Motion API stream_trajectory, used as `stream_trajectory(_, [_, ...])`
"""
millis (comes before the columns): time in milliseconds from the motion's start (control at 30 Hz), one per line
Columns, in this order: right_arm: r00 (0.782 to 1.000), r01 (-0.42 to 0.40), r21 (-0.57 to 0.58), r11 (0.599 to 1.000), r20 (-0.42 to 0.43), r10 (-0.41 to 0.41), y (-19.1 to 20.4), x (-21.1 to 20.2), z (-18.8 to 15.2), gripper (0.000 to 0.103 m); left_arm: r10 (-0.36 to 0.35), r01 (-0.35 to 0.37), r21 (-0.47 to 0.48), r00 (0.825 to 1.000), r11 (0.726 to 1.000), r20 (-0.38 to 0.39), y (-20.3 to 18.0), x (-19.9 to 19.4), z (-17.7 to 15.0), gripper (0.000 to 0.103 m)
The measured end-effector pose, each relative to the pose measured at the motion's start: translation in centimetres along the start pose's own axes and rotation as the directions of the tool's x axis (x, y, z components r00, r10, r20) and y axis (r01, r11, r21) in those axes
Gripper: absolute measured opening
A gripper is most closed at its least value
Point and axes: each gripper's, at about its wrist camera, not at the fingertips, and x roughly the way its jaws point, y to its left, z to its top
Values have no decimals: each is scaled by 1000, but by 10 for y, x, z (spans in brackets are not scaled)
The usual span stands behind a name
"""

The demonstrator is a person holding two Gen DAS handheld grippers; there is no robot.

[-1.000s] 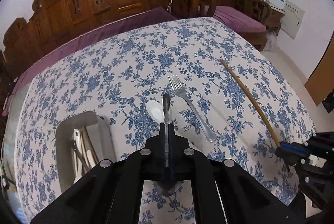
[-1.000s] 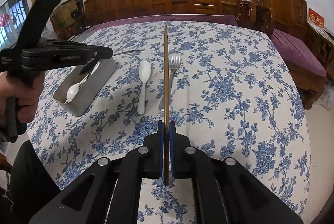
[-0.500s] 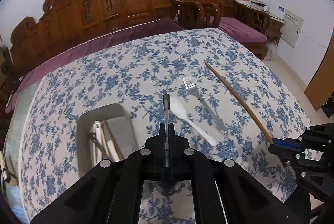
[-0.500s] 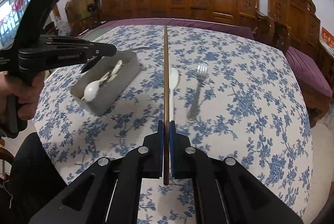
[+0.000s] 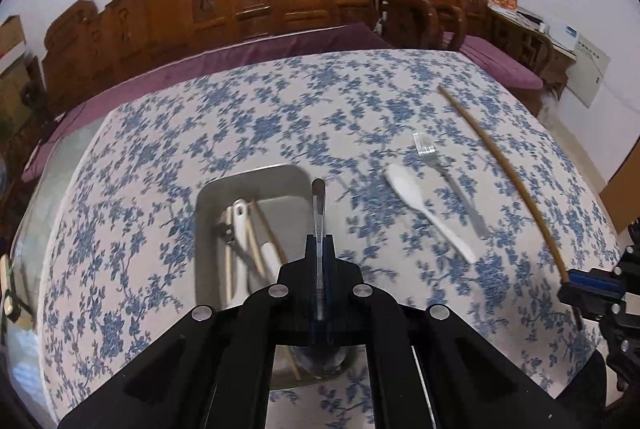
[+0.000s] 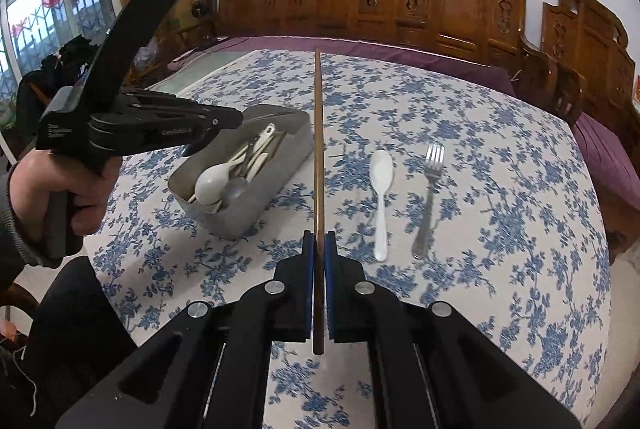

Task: Organize utensils
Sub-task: 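Carry the steel spoon into the grey tray and open the left tool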

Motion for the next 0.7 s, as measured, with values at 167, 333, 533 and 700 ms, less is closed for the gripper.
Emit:
stream_trajectory(167, [1000, -13, -2, 1000, -18, 13, 12, 14, 6, 6, 16, -17, -43, 1000, 999, -26, 25, 13, -7, 2])
stream_trajectory(333, [999, -19, -6, 1000, -42, 19, 21, 27, 5, 6, 26, -30, -73, 998, 997, -56, 43, 27, -13, 2])
stream_trajectory(533, [997, -26, -9, 1000, -68, 26, 30, 39, 2, 6, 36, -47, -120, 995, 992, -92, 63, 48, -17, 2])
stream_trajectory(700, [996, -26, -13, 1000, -86, 25, 33, 46, 0, 6, 34, -49, -136, 993, 989, -111, 71, 61, -18, 3])
